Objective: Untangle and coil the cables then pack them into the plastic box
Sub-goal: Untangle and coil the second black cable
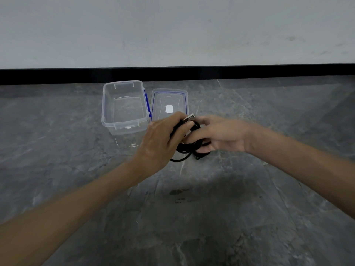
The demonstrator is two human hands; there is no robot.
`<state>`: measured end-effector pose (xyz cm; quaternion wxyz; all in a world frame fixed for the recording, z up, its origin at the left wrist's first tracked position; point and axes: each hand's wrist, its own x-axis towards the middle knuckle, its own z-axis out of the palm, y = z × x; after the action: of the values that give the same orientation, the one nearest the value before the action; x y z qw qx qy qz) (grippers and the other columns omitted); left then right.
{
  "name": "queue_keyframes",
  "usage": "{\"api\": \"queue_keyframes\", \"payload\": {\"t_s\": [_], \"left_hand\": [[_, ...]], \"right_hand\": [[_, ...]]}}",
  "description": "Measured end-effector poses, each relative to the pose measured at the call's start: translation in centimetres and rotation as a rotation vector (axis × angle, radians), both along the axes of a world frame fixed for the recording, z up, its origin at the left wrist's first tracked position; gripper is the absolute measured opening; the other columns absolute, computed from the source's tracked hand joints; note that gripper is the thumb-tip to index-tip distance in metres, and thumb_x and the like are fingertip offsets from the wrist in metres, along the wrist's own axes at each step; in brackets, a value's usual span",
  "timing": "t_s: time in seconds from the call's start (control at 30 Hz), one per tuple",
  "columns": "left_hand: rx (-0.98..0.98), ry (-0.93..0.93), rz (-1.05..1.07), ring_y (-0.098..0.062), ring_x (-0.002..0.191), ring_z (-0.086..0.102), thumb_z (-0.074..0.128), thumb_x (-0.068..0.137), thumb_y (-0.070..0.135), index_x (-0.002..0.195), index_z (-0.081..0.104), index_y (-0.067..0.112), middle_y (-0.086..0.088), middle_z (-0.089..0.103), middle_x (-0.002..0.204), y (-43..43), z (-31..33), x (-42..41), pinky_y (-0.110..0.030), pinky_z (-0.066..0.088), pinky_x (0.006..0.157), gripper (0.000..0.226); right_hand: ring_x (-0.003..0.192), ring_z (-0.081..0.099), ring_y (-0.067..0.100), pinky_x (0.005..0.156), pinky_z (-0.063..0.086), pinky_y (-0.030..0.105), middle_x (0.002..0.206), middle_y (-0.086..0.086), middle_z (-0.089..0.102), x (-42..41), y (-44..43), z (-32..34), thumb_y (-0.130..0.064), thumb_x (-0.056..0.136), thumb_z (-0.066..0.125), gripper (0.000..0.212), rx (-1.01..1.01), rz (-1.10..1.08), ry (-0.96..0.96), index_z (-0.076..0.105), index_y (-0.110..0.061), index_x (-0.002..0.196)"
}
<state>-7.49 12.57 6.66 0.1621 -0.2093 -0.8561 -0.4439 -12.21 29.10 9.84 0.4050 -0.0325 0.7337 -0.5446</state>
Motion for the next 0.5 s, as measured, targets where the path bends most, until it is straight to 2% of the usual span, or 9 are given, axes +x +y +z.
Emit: {"api": "queue_keyframes", "payload": {"t_s": [0.03,0.1,0.2,0.27,0.33,0.4,0.5], "left_hand": [[0.023,-0.012,0.017,-0.015,0.063,0.059,0.044,0.101,0.034,0.091,0.061,0.008,0.004,0.058,0.065,0.1,0.0,0.0,-0.021,0.045,0.056,0.033],[0.051,-0.031,0.060,-0.019,0.062,0.058,0.046,0.101,0.030,0.089,0.060,0.006,0.001,0.058,0.063,0.2,0.0,-0.2,-0.025,0.046,0.056,0.030],[0.052,-0.039,0.090,-0.018,0.063,0.059,0.048,0.101,0.026,0.089,0.059,0.005,-0.002,0.059,0.064,0.4,0.1,-0.2,-0.025,0.046,0.055,0.027],[0.075,-0.057,0.097,-0.016,0.064,0.059,0.047,0.101,0.026,0.089,0.060,0.004,0.000,0.060,0.065,0.4,0.1,-0.2,-0.022,0.046,0.055,0.027],[0.097,-0.063,0.115,-0.018,0.063,0.058,0.046,0.101,0.027,0.090,0.060,0.003,-0.001,0.058,0.065,0.2,0.2,-0.3,-0.025,0.046,0.056,0.030],[0.101,-0.064,0.110,-0.022,0.061,0.055,0.045,0.102,0.029,0.090,0.060,0.004,-0.002,0.056,0.064,0.0,0.3,-0.5,-0.036,0.047,0.060,0.031],[0.098,-0.078,0.088,-0.022,0.059,0.056,0.045,0.102,0.029,0.087,0.059,0.005,-0.001,0.054,0.061,0.3,0.6,-0.4,-0.040,0.047,0.060,0.031]], "right_hand": [[0.110,0.064,0.024,0.089,0.052,0.034,0.103,0.005,0.066,0.2,0.0,-0.1,-0.006,0.088,0.064,0.037,-0.068,0.039,-0.027,0.056,-0.008,0.124],[0.106,0.065,0.025,0.083,0.054,0.034,0.105,0.010,0.064,0.4,0.0,-0.4,-0.003,0.093,0.054,0.029,-0.211,0.048,-0.083,0.056,-0.006,0.122],[0.102,0.064,0.020,0.091,0.054,0.033,0.099,0.006,0.069,0.5,0.3,-0.9,-0.004,0.090,0.058,0.019,-0.307,0.003,-0.075,0.060,-0.007,0.109],[0.103,0.064,0.018,0.095,0.052,0.031,0.104,0.006,0.070,0.4,1.0,-1.2,-0.014,0.086,0.061,0.020,-0.400,0.019,-0.144,0.063,-0.009,0.106],[0.105,0.065,0.020,0.089,0.055,0.031,0.111,0.011,0.068,0.2,1.9,-1.4,-0.021,0.089,0.056,0.027,-0.540,-0.002,-0.276,0.062,-0.008,0.112],[0.102,0.067,0.022,0.080,0.056,0.029,0.111,0.015,0.068,0.0,2.6,-1.5,-0.020,0.092,0.049,0.029,-0.645,-0.095,-0.370,0.060,-0.005,0.114],[0.083,0.070,0.016,0.072,0.058,0.025,0.091,0.007,0.072,0.0,2.4,-1.8,-0.011,0.084,0.050,0.025,-0.563,-0.180,-0.297,0.071,-0.006,0.096]]}}
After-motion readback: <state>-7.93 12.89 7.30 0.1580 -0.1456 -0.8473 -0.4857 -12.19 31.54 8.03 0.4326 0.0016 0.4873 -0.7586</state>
